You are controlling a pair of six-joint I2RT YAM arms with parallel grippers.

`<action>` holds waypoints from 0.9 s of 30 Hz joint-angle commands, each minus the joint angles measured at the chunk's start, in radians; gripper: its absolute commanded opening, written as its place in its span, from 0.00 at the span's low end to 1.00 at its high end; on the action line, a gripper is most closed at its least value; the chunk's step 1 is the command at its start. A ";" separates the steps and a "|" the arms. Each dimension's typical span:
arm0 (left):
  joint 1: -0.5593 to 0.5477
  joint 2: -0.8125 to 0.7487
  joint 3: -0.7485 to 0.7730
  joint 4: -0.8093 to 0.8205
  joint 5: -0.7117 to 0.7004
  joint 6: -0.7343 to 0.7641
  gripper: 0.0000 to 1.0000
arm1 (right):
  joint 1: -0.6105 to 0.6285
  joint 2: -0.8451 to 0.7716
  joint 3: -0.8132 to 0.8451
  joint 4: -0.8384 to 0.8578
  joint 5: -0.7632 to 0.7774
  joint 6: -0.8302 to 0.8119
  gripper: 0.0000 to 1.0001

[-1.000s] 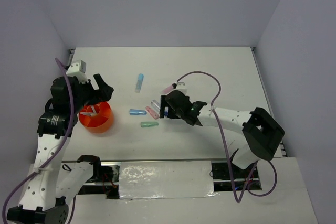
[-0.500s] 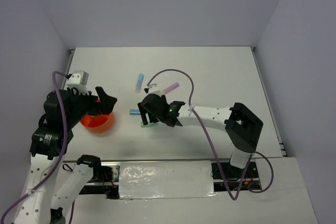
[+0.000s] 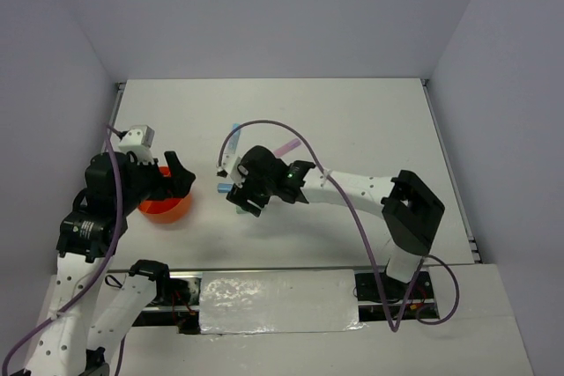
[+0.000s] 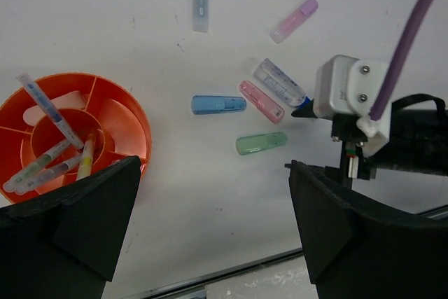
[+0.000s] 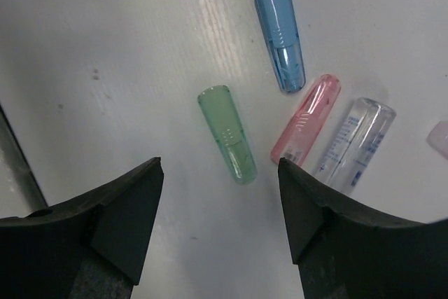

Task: Sort the stationery into containers
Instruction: Pick up the stationery from the center of the board.

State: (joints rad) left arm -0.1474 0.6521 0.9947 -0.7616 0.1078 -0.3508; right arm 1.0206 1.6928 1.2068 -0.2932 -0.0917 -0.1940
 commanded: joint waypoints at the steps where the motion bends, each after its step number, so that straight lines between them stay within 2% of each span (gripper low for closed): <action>1: -0.003 0.007 0.013 -0.010 -0.011 0.013 0.99 | -0.025 0.068 0.089 -0.067 -0.045 -0.163 0.73; 13: -0.003 -0.026 0.013 -0.008 0.018 0.027 0.99 | -0.051 0.240 0.148 -0.100 -0.115 -0.231 0.69; 19: -0.003 -0.032 0.016 -0.008 0.029 0.029 0.99 | -0.050 0.286 0.134 -0.096 -0.097 -0.234 0.68; 21: -0.003 -0.032 0.018 -0.010 0.030 0.029 0.99 | -0.048 0.306 0.146 -0.107 -0.100 -0.229 0.61; 22: -0.003 -0.032 0.022 -0.011 0.026 0.029 0.99 | -0.047 0.312 0.145 -0.107 -0.106 -0.228 0.52; 27: -0.003 -0.043 0.033 -0.016 0.018 0.021 0.99 | -0.031 0.301 0.090 -0.061 -0.118 -0.203 0.30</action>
State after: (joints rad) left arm -0.1474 0.6266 0.9947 -0.7864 0.1196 -0.3397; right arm 0.9749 1.9854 1.3216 -0.3664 -0.1921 -0.4095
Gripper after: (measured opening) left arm 0.993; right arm 0.352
